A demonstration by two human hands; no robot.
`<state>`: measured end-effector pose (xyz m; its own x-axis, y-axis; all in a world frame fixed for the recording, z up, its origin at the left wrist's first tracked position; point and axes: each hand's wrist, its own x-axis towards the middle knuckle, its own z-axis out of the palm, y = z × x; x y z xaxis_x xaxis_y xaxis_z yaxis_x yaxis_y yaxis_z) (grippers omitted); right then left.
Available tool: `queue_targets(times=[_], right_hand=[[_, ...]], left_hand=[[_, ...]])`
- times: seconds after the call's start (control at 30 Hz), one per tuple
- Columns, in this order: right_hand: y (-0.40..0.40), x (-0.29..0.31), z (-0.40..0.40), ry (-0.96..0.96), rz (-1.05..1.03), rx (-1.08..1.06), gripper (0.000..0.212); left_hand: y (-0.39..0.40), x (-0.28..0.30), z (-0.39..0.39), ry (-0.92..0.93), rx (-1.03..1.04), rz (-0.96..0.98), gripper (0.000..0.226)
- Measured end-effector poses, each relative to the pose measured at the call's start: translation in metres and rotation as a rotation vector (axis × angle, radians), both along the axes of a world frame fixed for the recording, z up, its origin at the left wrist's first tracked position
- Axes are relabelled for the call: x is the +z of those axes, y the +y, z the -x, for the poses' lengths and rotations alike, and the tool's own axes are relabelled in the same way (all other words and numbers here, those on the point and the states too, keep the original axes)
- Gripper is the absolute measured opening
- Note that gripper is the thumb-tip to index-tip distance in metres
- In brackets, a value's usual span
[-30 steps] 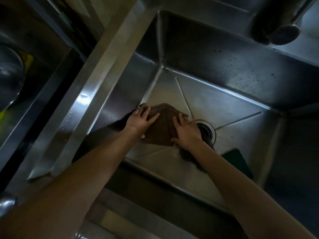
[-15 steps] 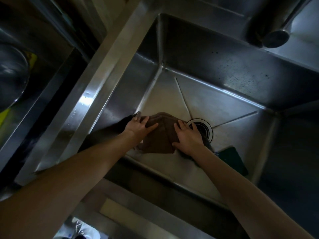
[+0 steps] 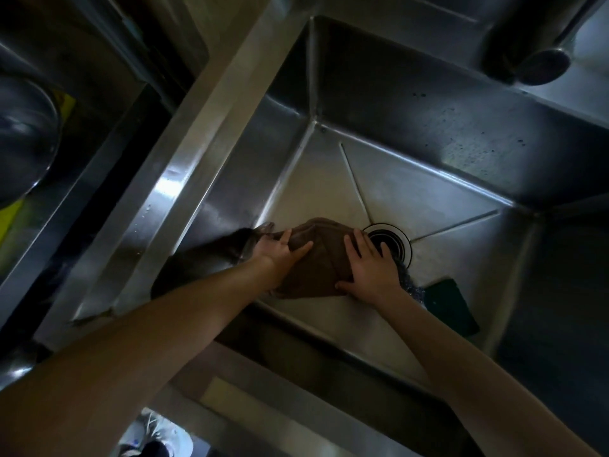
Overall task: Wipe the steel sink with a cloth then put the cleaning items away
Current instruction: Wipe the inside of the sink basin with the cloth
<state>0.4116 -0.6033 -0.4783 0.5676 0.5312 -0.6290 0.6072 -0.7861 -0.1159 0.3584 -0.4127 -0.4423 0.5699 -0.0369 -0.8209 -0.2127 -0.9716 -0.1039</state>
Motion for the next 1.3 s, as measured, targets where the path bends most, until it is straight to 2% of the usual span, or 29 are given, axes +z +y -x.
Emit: queue_targets(times=[0.07, 0.13, 0.27, 0.4, 0.6, 0.8, 0.9, 0.97, 1.1, 1.3], right_hand=[[0.0, 0.003, 0.0, -0.001, 0.001, 0.0, 0.103], [0.002, 0.007, -0.002, -0.013, -0.01, -0.025, 0.1], [0.004, 0.012, -0.008, -0.079, -0.044, -0.126, 0.09], [0.004, 0.008, -0.012, -0.084, -0.038, -0.12, 0.088], [0.004, 0.005, -0.01, -0.111, -0.061, -0.119, 0.083], [0.007, 0.008, -0.003, -0.136, -0.148, -0.098, 0.071], [0.01, 0.009, -0.001, -0.115, -0.171, -0.122, 0.068], [0.012, 0.009, 0.0, -0.084, -0.177, -0.175, 0.059], [0.012, 0.004, -0.002, -0.027, -0.258, -0.368, 0.02], [0.014, 0.012, -0.01, 0.073, -0.387, -0.576, 0.014]], left_hand=[[0.006, -0.001, 0.004, -0.02, -0.044, 0.007, 0.102], [0.01, -0.001, 0.005, -0.072, -0.057, 0.032, 0.097], [0.01, -0.001, -0.003, -0.235, 0.035, 0.053, 0.09], [0.006, -0.005, -0.009, -0.242, 0.065, 0.052, 0.092], [0.002, -0.008, -0.023, -0.272, 0.196, 0.061, 0.072], [0.001, -0.014, -0.028, -0.265, 0.258, 0.02, 0.078], [0.003, -0.015, -0.029, -0.244, 0.319, 0.053, 0.065], [0.003, -0.017, -0.029, -0.246, 0.303, 0.075, 0.055], [0.004, -0.017, -0.03, -0.284, 0.283, 0.121, 0.046], [0.009, -0.016, -0.034, -0.246, 0.384, 0.213, 0.047]])
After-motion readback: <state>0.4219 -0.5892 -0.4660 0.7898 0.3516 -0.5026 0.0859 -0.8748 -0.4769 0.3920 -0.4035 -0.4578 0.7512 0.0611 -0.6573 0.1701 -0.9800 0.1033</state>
